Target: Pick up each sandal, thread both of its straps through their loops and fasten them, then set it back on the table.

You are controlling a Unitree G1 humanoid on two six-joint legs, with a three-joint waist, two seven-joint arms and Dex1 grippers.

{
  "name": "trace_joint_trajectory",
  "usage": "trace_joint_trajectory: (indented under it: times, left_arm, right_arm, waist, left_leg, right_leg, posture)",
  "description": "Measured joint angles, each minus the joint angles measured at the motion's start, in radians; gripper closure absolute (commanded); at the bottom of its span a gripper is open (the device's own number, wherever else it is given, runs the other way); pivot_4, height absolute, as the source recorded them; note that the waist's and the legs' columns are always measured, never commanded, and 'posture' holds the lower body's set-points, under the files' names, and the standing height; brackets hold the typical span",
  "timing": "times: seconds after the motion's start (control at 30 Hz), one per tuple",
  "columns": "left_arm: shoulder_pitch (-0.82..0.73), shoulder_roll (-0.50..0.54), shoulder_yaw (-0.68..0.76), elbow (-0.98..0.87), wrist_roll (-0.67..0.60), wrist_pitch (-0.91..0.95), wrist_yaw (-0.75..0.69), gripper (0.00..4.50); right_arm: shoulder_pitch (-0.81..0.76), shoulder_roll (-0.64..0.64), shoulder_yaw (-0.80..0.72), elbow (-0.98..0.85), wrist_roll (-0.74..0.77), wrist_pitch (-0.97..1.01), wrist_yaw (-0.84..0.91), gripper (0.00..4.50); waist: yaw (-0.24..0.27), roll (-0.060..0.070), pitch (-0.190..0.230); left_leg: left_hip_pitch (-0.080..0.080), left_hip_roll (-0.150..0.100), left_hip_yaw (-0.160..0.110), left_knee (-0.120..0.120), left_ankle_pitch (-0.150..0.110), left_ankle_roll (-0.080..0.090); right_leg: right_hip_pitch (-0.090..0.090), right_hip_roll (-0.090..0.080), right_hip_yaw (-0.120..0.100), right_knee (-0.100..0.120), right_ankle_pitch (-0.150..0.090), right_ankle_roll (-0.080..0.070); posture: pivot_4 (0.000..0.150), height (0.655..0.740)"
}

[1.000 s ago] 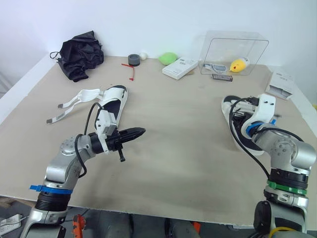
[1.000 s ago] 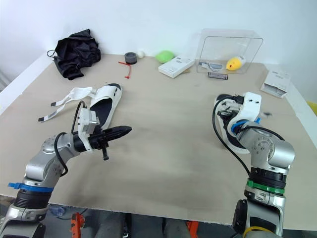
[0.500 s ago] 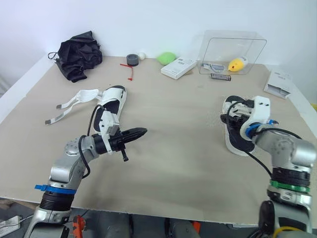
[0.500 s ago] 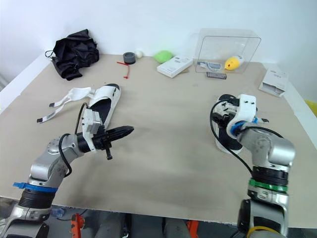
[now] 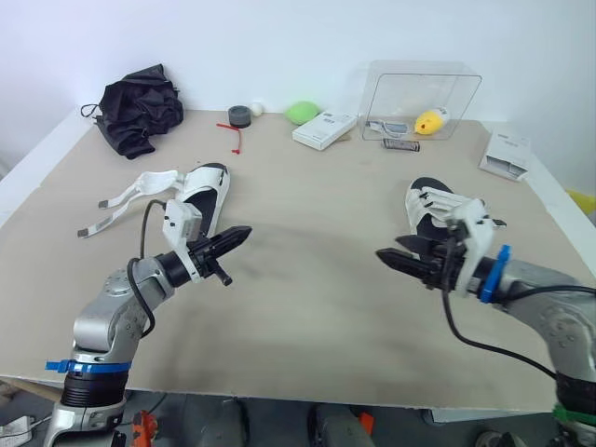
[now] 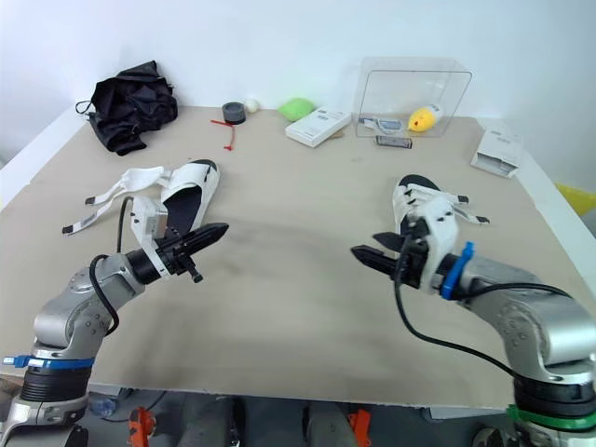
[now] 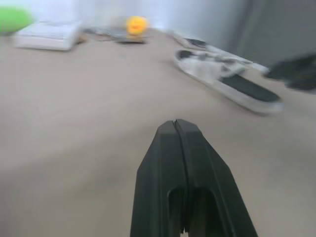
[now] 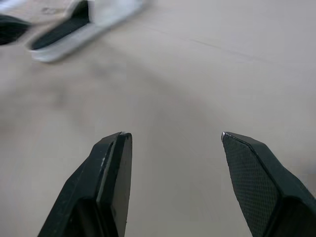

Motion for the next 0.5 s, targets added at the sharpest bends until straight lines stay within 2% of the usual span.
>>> trace_joint_trajectory:
  times: [0.07, 0.1, 0.17, 0.23, 0.27, 0.4, 0.43, 0.5]
  left_arm:
    - [0.022, 0.0, 0.014, 0.0, -0.008, 0.01, 0.015, 4.5]
    - [0.039, 0.001, 0.027, 0.0, -0.018, 0.021, 0.022, 4.25]
    - [0.065, 0.009, 0.04, 0.006, -0.03, 0.027, 0.022, 3.66]
    - [0.076, 0.016, 0.063, 0.011, -0.059, 0.032, -0.002, 2.79]
    - [0.076, 0.02, 0.074, 0.017, -0.063, 0.03, -0.006, 2.52]
    - [0.05, 0.019, 0.086, 0.058, -0.048, 0.019, 0.029, 0.48]
    - [0.028, 0.018, 0.083, 0.077, -0.024, 0.008, 0.048, 0.16]
    - [-0.022, 0.009, 0.078, 0.116, 0.012, -0.001, 0.096, 0.16]
  right_arm:
    - [-0.018, 0.026, 0.025, 0.01, 0.0, -0.005, -0.003, 1.36]
    - [-0.035, 0.047, 0.041, 0.022, 0.0, -0.006, -0.006, 1.28]
    - [-0.065, 0.079, 0.071, 0.04, 0.0, -0.013, -0.011, 1.26]
    - [-0.08, 0.097, 0.083, 0.047, 0.0, -0.016, -0.019, 1.26]
    - [-0.088, 0.106, 0.085, 0.052, 0.0, -0.018, -0.021, 1.26]
    - [-0.104, 0.123, 0.103, 0.056, 0.001, -0.023, -0.021, 1.26]
    - [-0.105, 0.13, 0.111, 0.055, 0.002, -0.023, -0.021, 1.26]
    - [-0.105, 0.138, 0.117, 0.049, 0.007, -0.022, -0.021, 1.26]
  waist:
    - [0.001, 0.0, 0.0]
    - [0.0, -0.001, 0.0]
    - [0.001, -0.001, 0.0]
    - [0.004, -0.002, 0.0]
    - [0.006, -0.002, 0.0]
    - [0.009, -0.002, 0.0]
    - [0.009, -0.002, 0.0]
    - [0.01, -0.002, 0.0]
  left_leg:
    - [0.0, 0.0, 0.001, 0.0, 0.0, 0.0]
    - [-0.001, 0.0, 0.002, 0.0, 0.0, 0.0]
    - [-0.001, 0.0, 0.002, 0.0, 0.0, 0.0]
    - [-0.002, 0.0, 0.002, 0.0, 0.0, 0.0]
    - [-0.002, 0.0, 0.002, 0.0, 0.0, -0.001]
    - [-0.002, -0.001, 0.002, 0.0, 0.0, -0.001]
    - [-0.002, -0.001, 0.002, 0.0, 0.0, 0.0]
    - [-0.002, -0.001, 0.002, 0.001, 0.0, 0.0]
  right_leg:
    - [-0.001, 0.0, 0.002, 0.0, 0.0, 0.001]
    - [-0.001, 0.0, 0.003, 0.0, 0.0, 0.001]
    - [-0.002, -0.001, 0.003, 0.0, 0.001, 0.001]
    - [-0.002, -0.001, 0.002, 0.0, 0.001, 0.0]
    - [-0.002, -0.001, 0.002, 0.0, 0.001, 0.0]
    - [-0.002, -0.002, 0.002, 0.0, 0.001, 0.0]
    - [-0.002, -0.002, 0.002, 0.0, 0.001, 0.0]
    - [-0.002, -0.002, 0.002, 0.0, 0.002, 0.0]
  posture:
    - [0.15, 0.74]
    - [0.15, 0.74]
    - [0.15, 0.74]
    - [0.15, 0.74]
    - [0.15, 0.74]
    - [0.15, 0.74]
    - [0.15, 0.74]
    - [0.15, 0.74]
